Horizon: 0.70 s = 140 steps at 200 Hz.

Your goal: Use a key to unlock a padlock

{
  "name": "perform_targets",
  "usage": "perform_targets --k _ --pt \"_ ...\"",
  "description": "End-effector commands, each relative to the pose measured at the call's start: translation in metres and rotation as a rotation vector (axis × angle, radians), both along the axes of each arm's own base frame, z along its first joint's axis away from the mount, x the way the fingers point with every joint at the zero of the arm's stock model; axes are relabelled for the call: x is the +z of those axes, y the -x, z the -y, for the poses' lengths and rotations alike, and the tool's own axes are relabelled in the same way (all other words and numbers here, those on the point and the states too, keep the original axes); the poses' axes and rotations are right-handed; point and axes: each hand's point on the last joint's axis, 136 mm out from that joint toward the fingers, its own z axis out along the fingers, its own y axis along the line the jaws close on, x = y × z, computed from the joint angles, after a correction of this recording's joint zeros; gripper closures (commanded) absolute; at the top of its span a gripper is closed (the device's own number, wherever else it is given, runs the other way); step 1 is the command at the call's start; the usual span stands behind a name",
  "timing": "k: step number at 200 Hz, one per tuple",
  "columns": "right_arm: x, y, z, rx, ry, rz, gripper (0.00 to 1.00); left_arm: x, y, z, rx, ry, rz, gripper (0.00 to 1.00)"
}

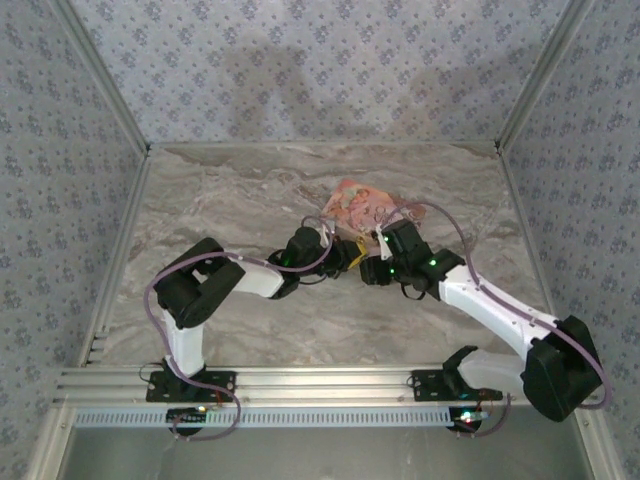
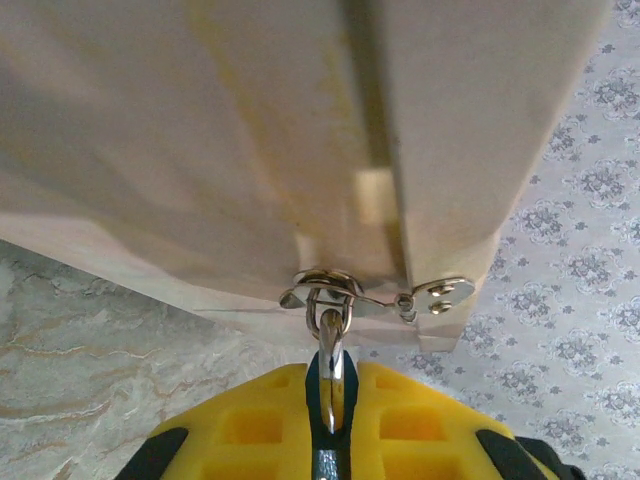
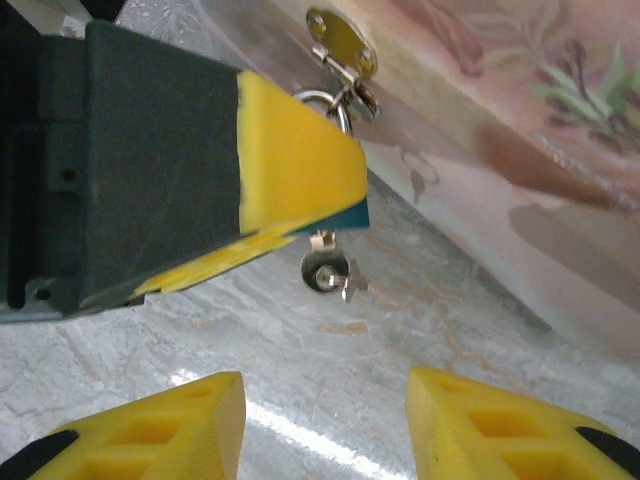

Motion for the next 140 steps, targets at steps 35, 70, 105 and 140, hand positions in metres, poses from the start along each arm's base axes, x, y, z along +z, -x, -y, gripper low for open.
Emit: perform_targets --k 35,70,105,140 --pt "0.012 -0.026 -0.011 0.026 0.051 0.072 0.56 0.056 -0.004 0.01 -0.03 0.111 0.087 1.0" --pt "0.007 -0.032 -0.017 0.042 0.08 0.067 0.57 0.057 -0.006 0.01 -0.027 0.115 0.086 1.0" --pt "-0.001 -0.031 -0.019 0.062 0.098 0.053 0.57 0.059 -0.007 0.008 -0.026 0.122 0.086 1.0" --pt "-0.002 -0.028 -0.021 0.065 0.08 0.068 0.56 0.061 -0.009 0.007 -0.022 0.129 0.087 1.0"
